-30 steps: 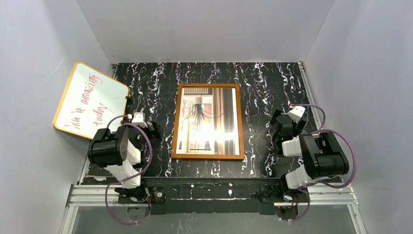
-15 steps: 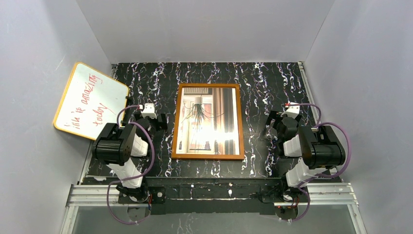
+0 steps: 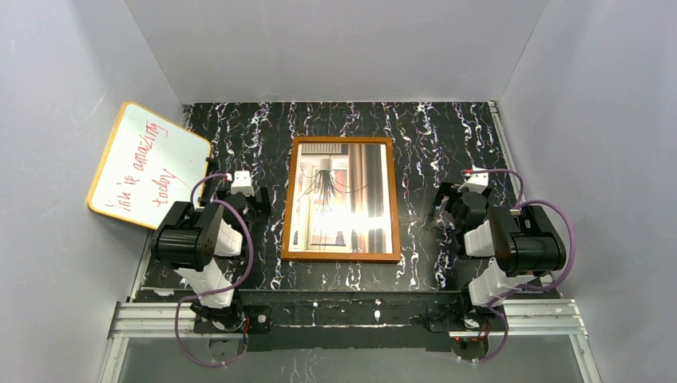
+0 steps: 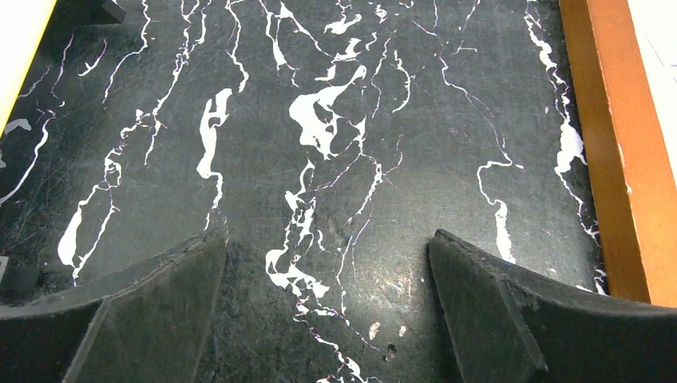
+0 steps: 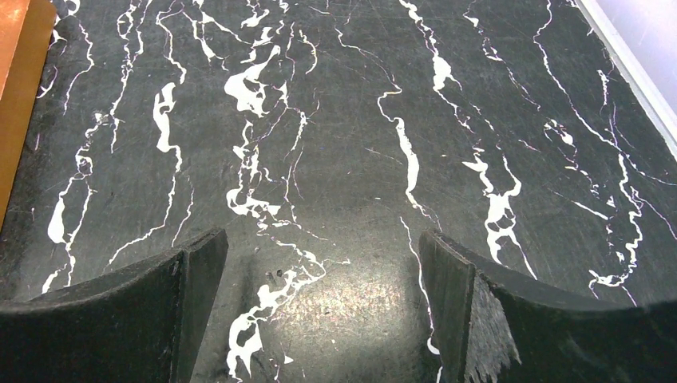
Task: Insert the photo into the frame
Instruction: Reset both arms
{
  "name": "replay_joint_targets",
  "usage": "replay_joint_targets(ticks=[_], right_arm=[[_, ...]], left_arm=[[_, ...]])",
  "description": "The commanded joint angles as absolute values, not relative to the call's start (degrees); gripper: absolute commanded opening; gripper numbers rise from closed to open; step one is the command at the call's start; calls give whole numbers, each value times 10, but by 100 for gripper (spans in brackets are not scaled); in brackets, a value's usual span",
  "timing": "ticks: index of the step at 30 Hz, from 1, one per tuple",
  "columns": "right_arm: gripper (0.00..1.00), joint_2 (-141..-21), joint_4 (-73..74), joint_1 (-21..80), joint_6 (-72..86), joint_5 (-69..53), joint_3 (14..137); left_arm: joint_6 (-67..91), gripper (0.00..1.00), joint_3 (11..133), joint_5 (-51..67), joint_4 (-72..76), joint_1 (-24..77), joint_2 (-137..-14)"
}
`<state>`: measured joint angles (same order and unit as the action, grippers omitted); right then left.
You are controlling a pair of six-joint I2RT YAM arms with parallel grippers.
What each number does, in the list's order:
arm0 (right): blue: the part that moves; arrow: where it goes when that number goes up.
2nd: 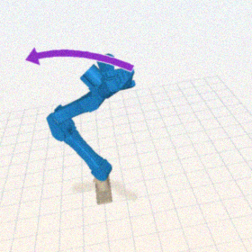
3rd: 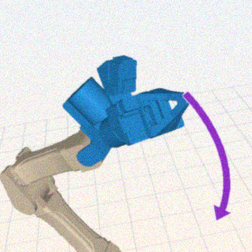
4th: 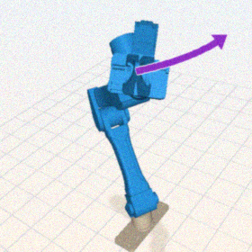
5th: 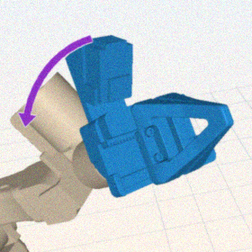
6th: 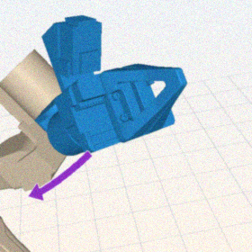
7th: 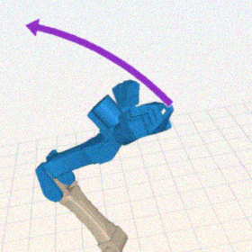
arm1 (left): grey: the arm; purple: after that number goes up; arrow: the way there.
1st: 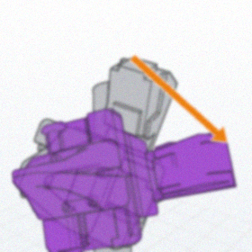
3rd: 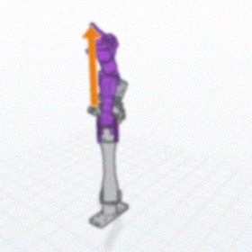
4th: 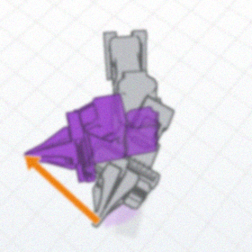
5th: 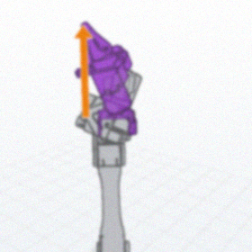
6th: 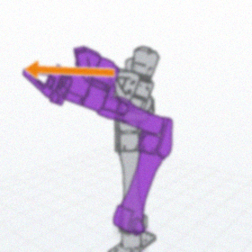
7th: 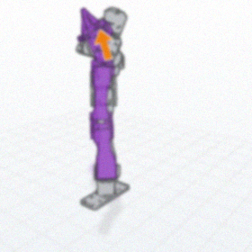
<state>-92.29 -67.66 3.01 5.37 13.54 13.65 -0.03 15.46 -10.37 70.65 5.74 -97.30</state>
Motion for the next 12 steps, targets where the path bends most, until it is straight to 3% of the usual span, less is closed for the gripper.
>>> replay_joint_targets(ticks=[1,12], right_arm=[[98,-915,-699,29,50,134,141],[98,-914,-700,29,50,134,141]], left_arm=[[-6,98,154,-123,706,57,-960],[-6,98,152,-123,705,57,-958]])
